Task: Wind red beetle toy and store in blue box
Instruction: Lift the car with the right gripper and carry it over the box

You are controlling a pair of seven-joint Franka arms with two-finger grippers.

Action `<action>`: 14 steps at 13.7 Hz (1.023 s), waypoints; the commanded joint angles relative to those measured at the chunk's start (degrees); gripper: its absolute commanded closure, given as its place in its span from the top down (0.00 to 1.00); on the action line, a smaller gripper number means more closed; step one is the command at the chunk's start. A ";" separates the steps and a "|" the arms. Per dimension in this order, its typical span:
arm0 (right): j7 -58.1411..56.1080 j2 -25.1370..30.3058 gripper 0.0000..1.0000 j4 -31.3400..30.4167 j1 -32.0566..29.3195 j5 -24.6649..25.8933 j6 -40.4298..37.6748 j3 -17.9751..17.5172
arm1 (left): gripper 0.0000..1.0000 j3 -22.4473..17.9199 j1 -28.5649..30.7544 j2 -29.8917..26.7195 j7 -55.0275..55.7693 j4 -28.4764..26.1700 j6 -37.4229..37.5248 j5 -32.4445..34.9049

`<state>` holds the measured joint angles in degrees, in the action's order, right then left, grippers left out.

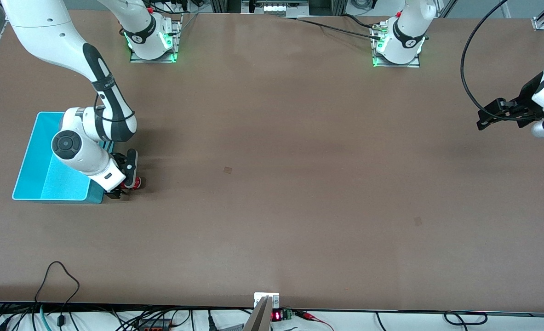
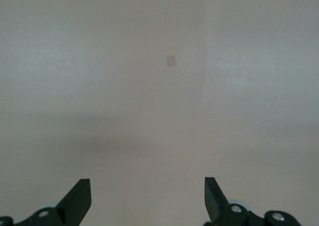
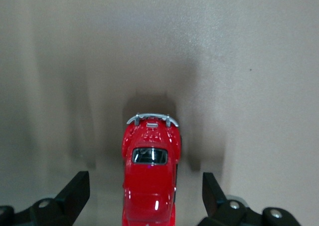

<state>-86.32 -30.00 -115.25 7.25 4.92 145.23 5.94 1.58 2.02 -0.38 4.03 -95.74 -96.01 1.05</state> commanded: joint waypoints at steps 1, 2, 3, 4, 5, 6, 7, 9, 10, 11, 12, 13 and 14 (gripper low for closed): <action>-0.70 -0.06 1.00 -0.15 0.13 -0.53 0.67 0.12 | 1.00 0.26 0.45 -1.02 -0.69 -0.68 0.47 -1.05; -0.70 -0.23 1.00 -0.15 0.13 -0.53 0.67 0.12 | 1.00 0.26 0.45 -0.94 -0.69 -0.59 0.30 -1.05; -0.70 -0.41 0.98 -0.06 0.13 -0.62 0.67 0.12 | 1.00 0.26 0.53 -0.93 -0.69 -0.59 0.30 -1.05; -0.78 -0.41 0.75 0.03 0.22 -0.53 0.67 0.12 | 1.00 0.09 0.79 -0.76 -0.69 -0.68 0.21 -1.05; -0.87 -0.41 0.53 0.03 0.22 -0.44 0.67 0.12 | 1.00 0.09 1.14 -0.58 -0.69 -0.68 0.12 -1.05; -0.87 -0.23 0.22 0.03 0.30 -0.44 0.58 0.12 | 1.00 0.09 1.15 -0.58 -0.78 -0.59 -0.05 -1.05; -0.87 0.03 0.02 0.03 0.48 -0.44 0.58 0.12 | 1.00 0.26 1.06 -0.58 -0.78 -0.42 -0.05 -0.96; -0.70 0.12 0.00 0.03 0.83 -0.53 0.50 0.12 | 1.00 0.35 1.06 -0.67 -0.78 -0.33 0.04 -0.96; -0.17 0.21 0.00 0.03 1.01 -0.62 0.50 0.12 | 1.00 0.26 1.06 -0.76 -0.87 -0.33 0.12 -0.96; -0.08 0.82 0.00 0.38 1.79 -0.62 -0.03 0.12 | 1.00 0.26 1.06 -0.67 -0.87 -0.33 0.12 -0.96; 0.53 1.95 0.00 0.99 3.45 -1.23 -0.21 0.12 | 1.00 0.26 1.06 -0.67 -0.96 -0.33 0.12 -0.96; 2.54 3.79 0.00 1.26 4.69 -2.19 -1.43 0.12 | 1.00 0.35 1.06 -0.84 -0.96 -0.33 0.21 -0.96; 5.69 5.46 0.00 1.52 5.92 -2.29 -3.79 0.12 | 1.00 0.35 1.06 -0.85 -1.04 -0.33 0.30 -0.96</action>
<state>-84.43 -28.96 -113.61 10.43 3.76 145.14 5.86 1.62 2.63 -0.37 4.03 -95.82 -96.02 1.05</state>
